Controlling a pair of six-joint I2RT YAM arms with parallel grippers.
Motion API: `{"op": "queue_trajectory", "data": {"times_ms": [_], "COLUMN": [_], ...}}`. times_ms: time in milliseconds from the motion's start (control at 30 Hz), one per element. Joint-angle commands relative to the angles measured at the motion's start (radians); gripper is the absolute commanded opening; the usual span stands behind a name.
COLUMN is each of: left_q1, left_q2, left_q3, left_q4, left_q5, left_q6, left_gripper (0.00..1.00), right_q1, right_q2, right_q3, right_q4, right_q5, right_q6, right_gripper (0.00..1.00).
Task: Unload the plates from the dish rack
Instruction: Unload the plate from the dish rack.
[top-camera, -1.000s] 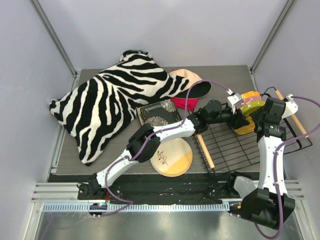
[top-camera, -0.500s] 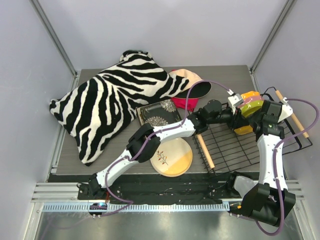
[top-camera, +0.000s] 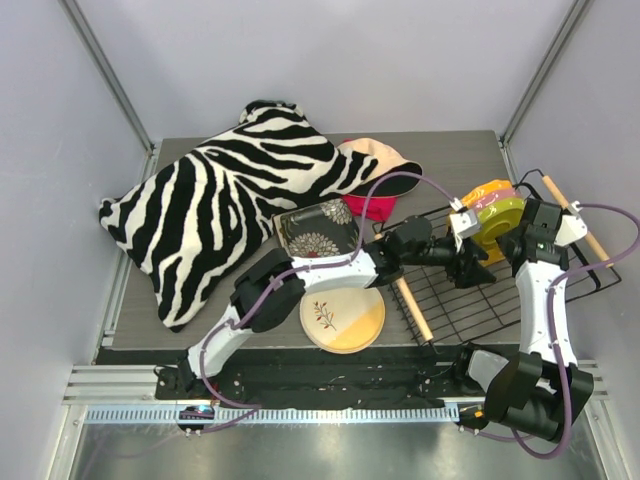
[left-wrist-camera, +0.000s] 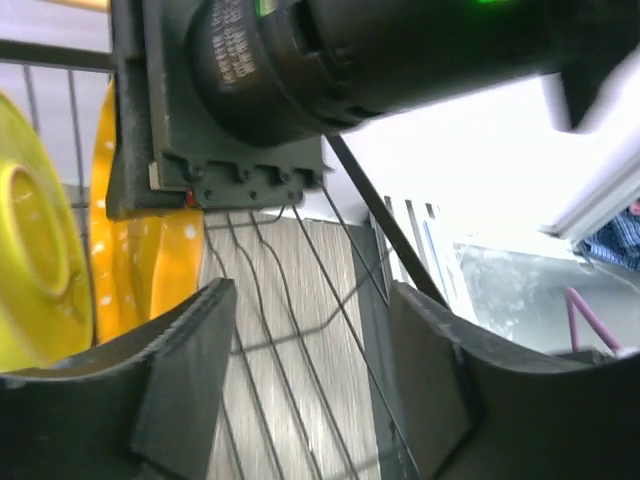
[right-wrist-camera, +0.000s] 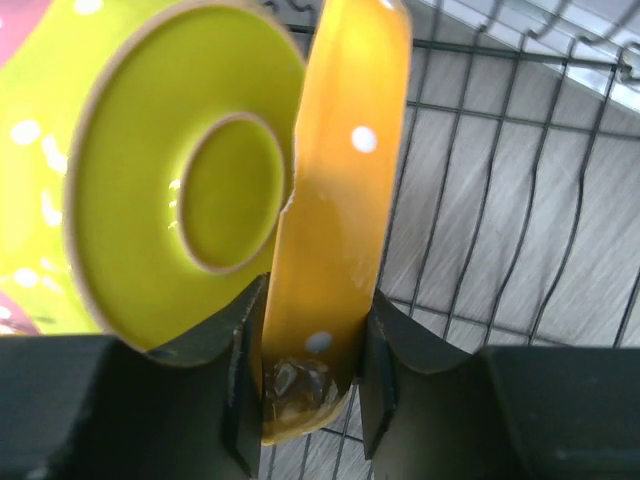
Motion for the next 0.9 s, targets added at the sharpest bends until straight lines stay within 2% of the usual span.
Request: {"op": "queue_trajectory", "data": {"times_ms": [0,167,333,533,700,867], "left_q1": [0.046,0.086,0.143,0.235,0.344,0.420], "left_q2": [-0.165,-0.306,-0.437,-0.570,-0.655,-0.713], "left_q3": [-0.131,-0.162,-0.168,-0.214,-0.292,-0.318], "left_q4": [0.001,-0.086,-0.197,-0.327,-0.337,-0.399], "left_q5": [-0.026,-0.045,-0.111,-0.241,-0.238,-0.200], "left_q6": [0.083,0.145,0.124,-0.013,-0.145,-0.197], "left_gripper": [0.73,0.79,0.82,0.84,0.85,0.85], "right_q1": [0.004,0.003,0.004,0.004,0.003,0.004], "right_q2": [-0.010,-0.016,-0.041,-0.070,-0.105,-0.120], "right_q3": [0.052,0.128,0.245,0.359,0.374,0.428], "right_q4": [0.025,-0.001,-0.056,-0.148,-0.167,-0.211], "right_q5": [0.025,0.025,0.075,0.138,0.149,0.126], "right_q6": [-0.144,-0.146,-0.170,-0.227,-0.222,-0.233], "right_gripper": [0.01,0.01,0.01,0.01,0.01,0.01]}}
